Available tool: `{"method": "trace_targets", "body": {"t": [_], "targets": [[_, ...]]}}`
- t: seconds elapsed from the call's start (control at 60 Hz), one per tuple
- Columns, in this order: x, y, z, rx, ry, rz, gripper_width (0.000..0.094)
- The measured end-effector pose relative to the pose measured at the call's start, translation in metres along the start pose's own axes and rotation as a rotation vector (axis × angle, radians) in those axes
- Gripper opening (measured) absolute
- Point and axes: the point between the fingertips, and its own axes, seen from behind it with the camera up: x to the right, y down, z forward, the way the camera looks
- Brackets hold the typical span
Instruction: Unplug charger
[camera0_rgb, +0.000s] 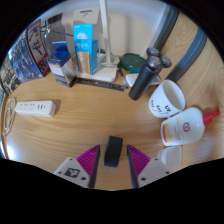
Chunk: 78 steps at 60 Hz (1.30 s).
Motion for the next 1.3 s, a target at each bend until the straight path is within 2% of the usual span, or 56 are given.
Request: {"method": "trace_targets", "body": {"t": [0.083,0.2,0.317,0.4,0.55,0.7,0.933,1.3], "targets": [[0.005,-0.006,-0.017,0.046,0.031,0.012,0.0674],[-0.003,-0.023,-0.071,0.179,0.045,0.068,0.0765],[-0.026,-0.050,-0.148,0.390,0.021,0.129,0.0793],[-0.050,-0.059,-0.199,0.521,-0.012,0.168,0.0860],[-0.098,-0.049,-0.251,0.646,-0.065,0.151,0.0857],[-0.135,-0.028,-0.268,0.709,-0.049,0.085,0.0856],[-0.160,0.005,-0.274,0.714,-0.109,0.057,0.0859],[-0.154,0.018,-0.275,0.760,-0.161,0.016,0.0852]]}}
